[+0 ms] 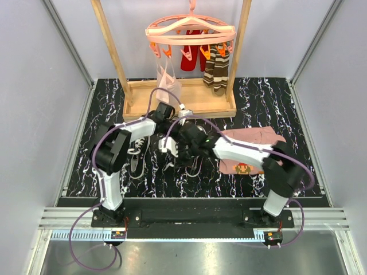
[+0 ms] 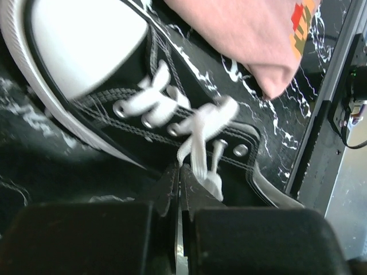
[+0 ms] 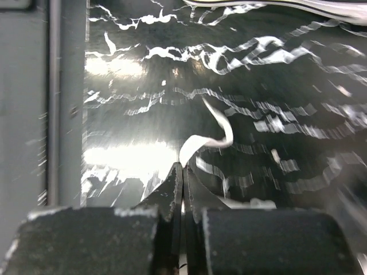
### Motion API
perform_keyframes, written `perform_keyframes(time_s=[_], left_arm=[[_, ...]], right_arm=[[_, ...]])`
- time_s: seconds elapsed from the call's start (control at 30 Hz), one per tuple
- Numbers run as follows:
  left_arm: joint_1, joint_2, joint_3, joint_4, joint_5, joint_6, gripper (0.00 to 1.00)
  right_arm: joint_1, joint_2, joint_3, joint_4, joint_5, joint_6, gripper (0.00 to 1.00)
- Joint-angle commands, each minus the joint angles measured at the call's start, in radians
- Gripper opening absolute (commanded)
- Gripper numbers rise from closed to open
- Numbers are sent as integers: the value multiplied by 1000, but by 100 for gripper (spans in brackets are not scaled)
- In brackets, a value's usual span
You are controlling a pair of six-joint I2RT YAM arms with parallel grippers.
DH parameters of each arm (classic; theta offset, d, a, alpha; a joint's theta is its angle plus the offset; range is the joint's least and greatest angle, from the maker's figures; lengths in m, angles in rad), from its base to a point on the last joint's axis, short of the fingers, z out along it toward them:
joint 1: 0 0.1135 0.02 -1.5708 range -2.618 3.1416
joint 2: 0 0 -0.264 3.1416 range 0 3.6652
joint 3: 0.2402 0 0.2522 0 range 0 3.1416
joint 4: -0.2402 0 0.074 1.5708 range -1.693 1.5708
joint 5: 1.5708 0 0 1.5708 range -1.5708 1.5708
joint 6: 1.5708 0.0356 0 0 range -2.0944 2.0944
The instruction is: Tie the shoes
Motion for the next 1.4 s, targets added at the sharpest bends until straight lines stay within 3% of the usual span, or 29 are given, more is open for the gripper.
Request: perform_keyframes(time_s=[0.0, 0.3, 0.57, 0.7, 1.0, 1.37], left_arm=[[-7, -143, -59, 37, -65, -4, 0], [17, -291, -88, -115, -180, 111, 0], [82, -438, -157, -213, -260, 308, 0], [105, -479, -174, -213, -294, 349, 0], [128, -536, -194, -215, -419, 395, 0], [126, -561, -295, -206, -579, 480, 0]], right_arm=[[-77, -194, -9, -201, -40, 68, 0], [-326, -483, -201, -264, -50, 213, 0], [-459, -641, -306, -255, -14, 358, 0], [-510, -708, -325, -230, 76, 399, 0], [-585, -689, -365, -227, 303, 320, 0], [-600, -465, -394, -135, 461, 188, 0]])
